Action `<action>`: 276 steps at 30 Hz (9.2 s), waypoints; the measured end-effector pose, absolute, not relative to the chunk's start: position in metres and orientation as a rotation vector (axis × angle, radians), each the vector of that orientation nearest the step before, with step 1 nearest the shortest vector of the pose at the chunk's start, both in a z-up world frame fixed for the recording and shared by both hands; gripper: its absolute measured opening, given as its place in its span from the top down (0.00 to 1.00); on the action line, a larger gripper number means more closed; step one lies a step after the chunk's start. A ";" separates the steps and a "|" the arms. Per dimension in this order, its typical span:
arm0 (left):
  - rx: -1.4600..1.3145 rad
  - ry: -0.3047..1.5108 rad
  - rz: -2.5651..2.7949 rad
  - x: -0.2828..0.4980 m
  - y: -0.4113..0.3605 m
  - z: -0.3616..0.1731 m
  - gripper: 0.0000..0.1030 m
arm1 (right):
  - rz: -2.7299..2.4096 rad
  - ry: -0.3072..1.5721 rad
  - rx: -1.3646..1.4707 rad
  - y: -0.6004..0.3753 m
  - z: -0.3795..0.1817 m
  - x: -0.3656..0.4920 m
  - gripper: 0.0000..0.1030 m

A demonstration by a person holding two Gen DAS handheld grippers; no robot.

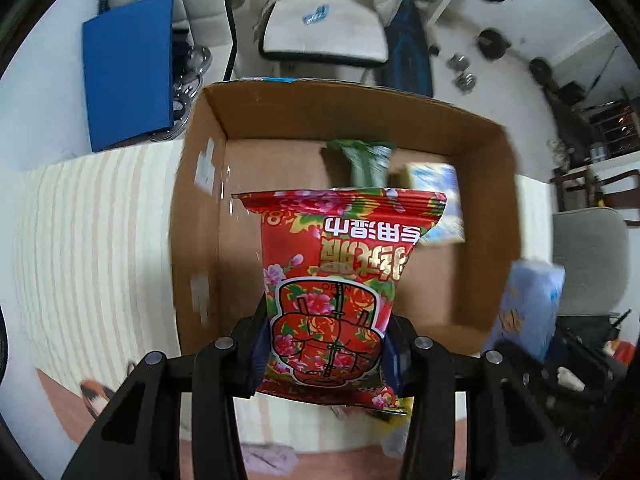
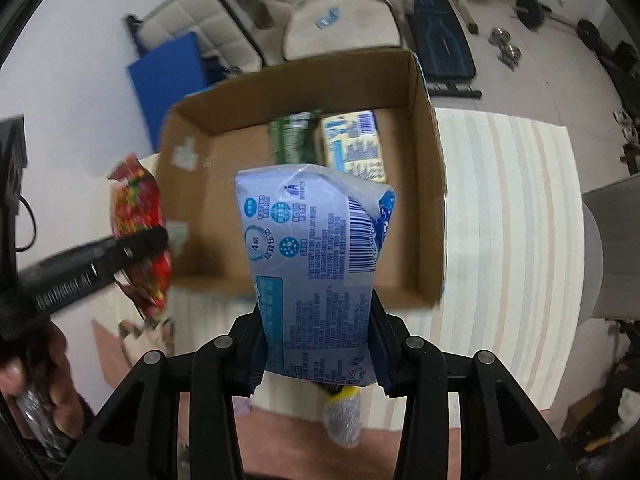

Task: Organize soft objects
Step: 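Lift both items over the box and release them inside, then grasp the lilac cloth with the left gripper while the right grasps the black snack bag, then carry the cloth and black bag into the box and open both grippers, then grasp the orange panda snack bag with the left gripper while the right grasps the yellow sponge, then carry the orange bag and sponge into the box and release them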

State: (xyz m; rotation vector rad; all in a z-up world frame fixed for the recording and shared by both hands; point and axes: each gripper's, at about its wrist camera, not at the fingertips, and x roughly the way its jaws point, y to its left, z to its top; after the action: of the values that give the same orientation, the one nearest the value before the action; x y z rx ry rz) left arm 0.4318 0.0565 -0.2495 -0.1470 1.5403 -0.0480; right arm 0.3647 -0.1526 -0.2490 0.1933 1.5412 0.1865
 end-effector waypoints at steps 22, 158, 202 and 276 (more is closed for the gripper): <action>-0.158 1.782 -0.064 0.543 0.049 -0.364 0.54 | 0.087 1.784 0.001 -0.126 -0.372 0.412 0.39; -0.167 1.759 -0.114 0.431 0.056 -0.316 0.09 | 0.232 1.704 -0.072 -0.080 -0.333 0.413 0.01; 0.006 1.251 0.064 0.243 0.033 -0.174 0.08 | 0.217 1.374 -0.007 -0.150 -0.202 0.231 0.00; -0.151 1.701 0.098 0.172 0.056 -0.413 0.00 | 0.080 1.745 0.201 -0.231 -0.403 0.143 0.25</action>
State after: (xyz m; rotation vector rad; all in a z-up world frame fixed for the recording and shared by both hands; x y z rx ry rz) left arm 0.1725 0.0565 -0.4133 -0.1514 1.7009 0.0981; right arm 0.1433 -0.2306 -0.4031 0.2007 1.7454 0.0798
